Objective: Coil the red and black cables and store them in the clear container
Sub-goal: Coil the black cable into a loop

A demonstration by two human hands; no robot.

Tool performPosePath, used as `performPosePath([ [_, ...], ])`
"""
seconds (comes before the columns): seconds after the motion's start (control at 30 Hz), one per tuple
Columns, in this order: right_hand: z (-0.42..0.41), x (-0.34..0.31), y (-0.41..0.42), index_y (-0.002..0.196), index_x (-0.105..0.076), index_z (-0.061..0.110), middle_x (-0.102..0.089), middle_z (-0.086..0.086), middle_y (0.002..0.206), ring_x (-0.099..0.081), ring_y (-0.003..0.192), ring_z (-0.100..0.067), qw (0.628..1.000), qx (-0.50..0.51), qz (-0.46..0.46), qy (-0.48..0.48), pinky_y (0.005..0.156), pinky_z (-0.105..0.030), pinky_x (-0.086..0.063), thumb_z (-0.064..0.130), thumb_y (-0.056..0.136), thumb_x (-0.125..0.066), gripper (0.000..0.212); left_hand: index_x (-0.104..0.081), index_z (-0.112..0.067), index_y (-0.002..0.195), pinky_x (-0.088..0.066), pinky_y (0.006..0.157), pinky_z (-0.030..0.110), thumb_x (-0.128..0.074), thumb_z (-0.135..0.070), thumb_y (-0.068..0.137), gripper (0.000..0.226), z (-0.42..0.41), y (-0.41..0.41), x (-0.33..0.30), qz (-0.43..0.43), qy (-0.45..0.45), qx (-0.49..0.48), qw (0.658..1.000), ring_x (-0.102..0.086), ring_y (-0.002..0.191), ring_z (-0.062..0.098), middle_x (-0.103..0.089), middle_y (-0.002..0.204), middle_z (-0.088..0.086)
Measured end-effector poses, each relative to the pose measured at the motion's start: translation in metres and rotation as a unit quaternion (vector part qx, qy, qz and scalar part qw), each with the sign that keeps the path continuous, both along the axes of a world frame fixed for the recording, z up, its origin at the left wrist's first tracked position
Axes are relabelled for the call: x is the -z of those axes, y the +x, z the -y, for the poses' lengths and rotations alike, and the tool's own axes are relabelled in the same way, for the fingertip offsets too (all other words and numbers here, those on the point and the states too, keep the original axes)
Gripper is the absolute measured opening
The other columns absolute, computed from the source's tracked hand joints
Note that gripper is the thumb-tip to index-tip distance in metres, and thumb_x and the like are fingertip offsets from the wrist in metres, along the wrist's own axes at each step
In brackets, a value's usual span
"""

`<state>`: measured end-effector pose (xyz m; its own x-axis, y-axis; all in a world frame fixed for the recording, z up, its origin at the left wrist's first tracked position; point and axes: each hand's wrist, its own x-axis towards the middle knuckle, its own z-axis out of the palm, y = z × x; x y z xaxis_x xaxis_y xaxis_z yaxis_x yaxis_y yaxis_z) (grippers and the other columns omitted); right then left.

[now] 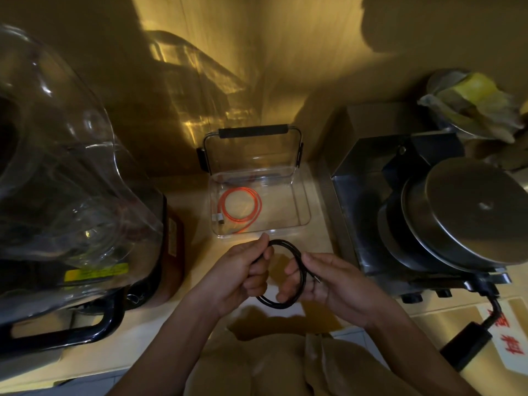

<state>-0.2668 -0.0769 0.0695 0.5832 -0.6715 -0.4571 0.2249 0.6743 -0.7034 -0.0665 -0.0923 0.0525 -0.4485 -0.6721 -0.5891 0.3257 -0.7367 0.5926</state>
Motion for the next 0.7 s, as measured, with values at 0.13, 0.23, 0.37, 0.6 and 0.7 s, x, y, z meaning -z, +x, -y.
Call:
performPosePath([
  [0.13, 0.001, 0.002, -0.002, 0.097, -0.065, -0.002, -0.071, -0.023, 0.083, -0.071, 0.086, -0.034, 1.000, 0.000, 0.010, 0.000, 0.084, -0.041, -0.056, 0.018, 0.098, -0.043, 0.031, -0.052, -0.016, 0.075, -0.022, 0.034, 0.017, -0.049, -0.041, 0.096, 0.033, 0.002, -0.002, -0.001, 0.013, -0.007, 0.003, 1.000, -0.021, 0.035, 0.006, -0.025, 0.049, -0.006],
  [0.23, 0.001, 0.005, 0.004, 0.086, -0.057, 0.004, -0.055, -0.013, 0.066, -0.064, 0.068, -0.027, 0.999, 0.031, 0.027, 0.026, 0.072, -0.034, -0.054, 0.021, 0.097, -0.043, 0.025, -0.055, -0.015, 0.076, -0.021, 0.035, 0.018, -0.049, -0.040, 0.097, 0.033, 0.003, -0.003, 0.002, 0.017, -0.003, -0.001, 1.000, -0.019, 0.037, 0.007, -0.024, 0.049, -0.006],
  [0.37, 0.003, 0.013, 0.012, 0.079, -0.050, 0.015, -0.032, 0.002, 0.055, -0.037, 0.052, -0.012, 0.988, 0.098, 0.081, 0.086, 0.062, -0.027, -0.046, 0.030, 0.100, -0.037, 0.029, -0.061, -0.010, 0.085, -0.028, 0.041, 0.021, -0.048, -0.038, 0.098, 0.033, 0.003, -0.005, 0.006, -0.027, 0.020, -0.019, 0.999, -0.023, 0.040, 0.008, -0.025, 0.051, -0.005],
  [0.6, 0.016, 0.017, 0.014, 0.077, -0.052, 0.013, -0.028, 0.006, 0.046, -0.027, 0.040, -0.008, 0.970, 0.172, 0.107, 0.135, 0.048, -0.025, -0.040, 0.031, 0.100, -0.037, 0.033, -0.064, -0.003, 0.100, -0.042, 0.064, 0.034, -0.042, -0.024, 0.101, 0.030, 0.004, -0.002, 0.008, -0.059, 0.033, -0.032, 0.997, -0.035, 0.046, 0.011, -0.036, 0.058, -0.002],
  [0.7, 0.021, 0.018, 0.016, 0.078, -0.055, 0.009, -0.029, 0.006, 0.044, -0.027, 0.036, -0.006, 0.965, 0.202, 0.087, 0.145, 0.040, -0.022, -0.035, 0.030, 0.099, -0.039, 0.033, -0.064, -0.003, 0.100, -0.042, 0.064, 0.033, -0.042, -0.022, 0.101, 0.029, 0.006, -0.005, 0.008, -0.060, 0.032, -0.048, 0.997, -0.035, 0.047, 0.011, -0.039, 0.059, -0.001],
])
